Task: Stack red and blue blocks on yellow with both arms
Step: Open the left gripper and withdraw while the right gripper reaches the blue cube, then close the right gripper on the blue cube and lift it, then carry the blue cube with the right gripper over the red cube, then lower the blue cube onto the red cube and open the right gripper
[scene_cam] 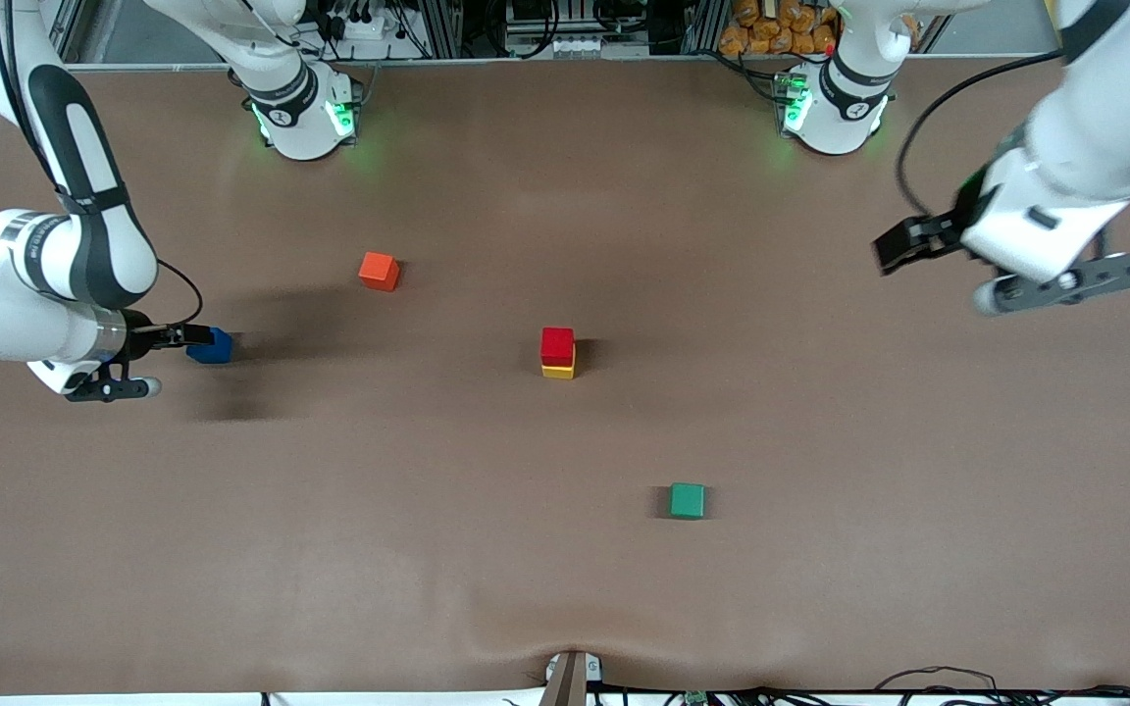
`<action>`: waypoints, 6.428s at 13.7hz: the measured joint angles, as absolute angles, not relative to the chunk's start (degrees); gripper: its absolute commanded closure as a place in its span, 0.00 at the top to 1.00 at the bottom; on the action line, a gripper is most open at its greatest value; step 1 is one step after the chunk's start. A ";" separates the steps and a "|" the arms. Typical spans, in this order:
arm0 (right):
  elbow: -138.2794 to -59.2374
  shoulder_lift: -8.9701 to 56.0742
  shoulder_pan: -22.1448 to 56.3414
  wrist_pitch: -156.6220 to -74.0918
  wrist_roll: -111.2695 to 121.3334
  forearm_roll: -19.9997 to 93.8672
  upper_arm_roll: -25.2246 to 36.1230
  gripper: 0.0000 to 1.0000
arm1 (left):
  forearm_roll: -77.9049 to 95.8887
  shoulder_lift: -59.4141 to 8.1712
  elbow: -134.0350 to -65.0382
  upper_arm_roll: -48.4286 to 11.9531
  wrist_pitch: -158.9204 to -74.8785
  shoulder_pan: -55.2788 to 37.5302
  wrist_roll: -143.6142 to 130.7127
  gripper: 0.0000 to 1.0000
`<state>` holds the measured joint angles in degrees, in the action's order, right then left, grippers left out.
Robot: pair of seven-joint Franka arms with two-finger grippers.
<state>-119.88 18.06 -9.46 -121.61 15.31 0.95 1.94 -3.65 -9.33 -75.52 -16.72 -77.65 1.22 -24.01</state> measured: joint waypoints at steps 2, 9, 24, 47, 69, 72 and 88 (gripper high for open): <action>-121.17 18.75 -9.55 -123.14 16.74 0.95 1.97 1.00 | -3.65 -6.68 -78.78 -16.68 -78.10 4.69 -20.03 1.00; -122.35 20.77 -12.07 -125.51 19.07 1.04 2.06 1.00 | -3.65 -0.05 -88.79 -16.42 -86.96 13.03 -11.34 1.00; -125.28 21.02 -11.99 -128.91 19.20 1.24 0.96 0.00 | -3.61 1.45 -91.01 -7.03 -88.75 3.01 -7.60 1.00; -92.13 17.93 14.89 -96.01 -3.60 13.13 -1.42 0.00 | -2.55 2.57 -93.90 -7.40 -90.60 2.82 -3.34 1.00; -73.73 39.98 37.02 -107.57 -41.67 15.21 -1.36 0.00 | -2.55 2.65 -95.07 -7.40 -92.81 2.82 -3.33 1.00; -73.73 40.41 37.82 -107.55 -41.82 15.21 -1.36 0.00 | -2.55 2.65 -95.13 -7.40 -92.92 2.82 -3.33 1.00; -73.44 42.43 39.78 -108.82 -41.08 15.17 -1.22 0.00 | -2.55 1.55 -96.35 -7.29 -98.03 2.93 -3.33 1.00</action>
